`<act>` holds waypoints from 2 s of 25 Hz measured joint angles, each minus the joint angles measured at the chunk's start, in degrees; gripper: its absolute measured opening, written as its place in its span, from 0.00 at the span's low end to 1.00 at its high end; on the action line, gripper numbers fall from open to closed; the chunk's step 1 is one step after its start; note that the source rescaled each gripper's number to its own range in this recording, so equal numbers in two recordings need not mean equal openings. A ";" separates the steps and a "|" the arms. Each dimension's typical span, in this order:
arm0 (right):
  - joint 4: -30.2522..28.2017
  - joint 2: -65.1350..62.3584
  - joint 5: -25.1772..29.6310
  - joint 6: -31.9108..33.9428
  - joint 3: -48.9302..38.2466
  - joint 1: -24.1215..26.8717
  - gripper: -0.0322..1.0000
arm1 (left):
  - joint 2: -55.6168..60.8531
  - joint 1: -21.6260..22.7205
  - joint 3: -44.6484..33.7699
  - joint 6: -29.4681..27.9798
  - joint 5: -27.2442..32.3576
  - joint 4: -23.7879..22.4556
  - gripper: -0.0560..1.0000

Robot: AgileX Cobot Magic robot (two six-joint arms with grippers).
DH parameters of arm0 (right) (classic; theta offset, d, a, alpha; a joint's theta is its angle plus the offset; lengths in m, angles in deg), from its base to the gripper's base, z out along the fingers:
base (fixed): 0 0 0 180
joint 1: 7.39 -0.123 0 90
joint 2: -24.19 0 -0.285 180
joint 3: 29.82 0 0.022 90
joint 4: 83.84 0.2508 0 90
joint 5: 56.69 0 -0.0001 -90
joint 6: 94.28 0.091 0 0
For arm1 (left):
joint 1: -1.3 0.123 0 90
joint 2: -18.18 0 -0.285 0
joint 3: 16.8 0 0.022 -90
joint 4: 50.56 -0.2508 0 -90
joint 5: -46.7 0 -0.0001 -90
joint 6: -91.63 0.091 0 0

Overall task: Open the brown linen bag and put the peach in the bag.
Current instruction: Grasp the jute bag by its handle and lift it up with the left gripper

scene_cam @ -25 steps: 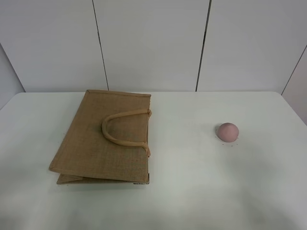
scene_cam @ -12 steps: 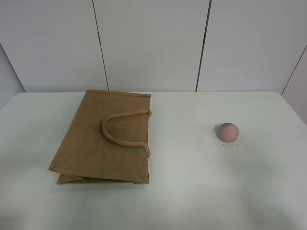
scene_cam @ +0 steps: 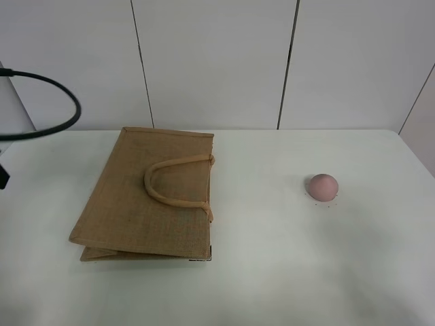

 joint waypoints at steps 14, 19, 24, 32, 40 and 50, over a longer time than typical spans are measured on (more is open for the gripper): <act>0.00 0.00 0.00 0.00 0.00 0.00 1.00 | -35.67 -1.63 27.09 -1.36 -0.48 0.82 1.00; 0.00 0.00 0.00 0.00 0.00 0.00 1.00 | -42.89 -7.80 33.15 -5.51 0.70 1.57 1.00; 0.00 0.00 0.00 0.00 0.00 0.00 1.00 | -47.82 -13.09 37.03 -9.31 0.88 2.01 1.00; 0.00 0.00 0.00 0.00 0.00 0.00 1.00 | -57.42 -18.58 42.68 -11.68 0.30 2.38 1.00; 0.00 0.00 0.00 0.00 0.00 0.00 1.00 | -63.04 -18.38 43.21 -11.98 -3.73 3.40 1.00; 0.00 0.00 0.00 0.00 0.00 0.00 1.00 | -66.89 -18.38 43.27 -12.05 -6.22 2.05 1.00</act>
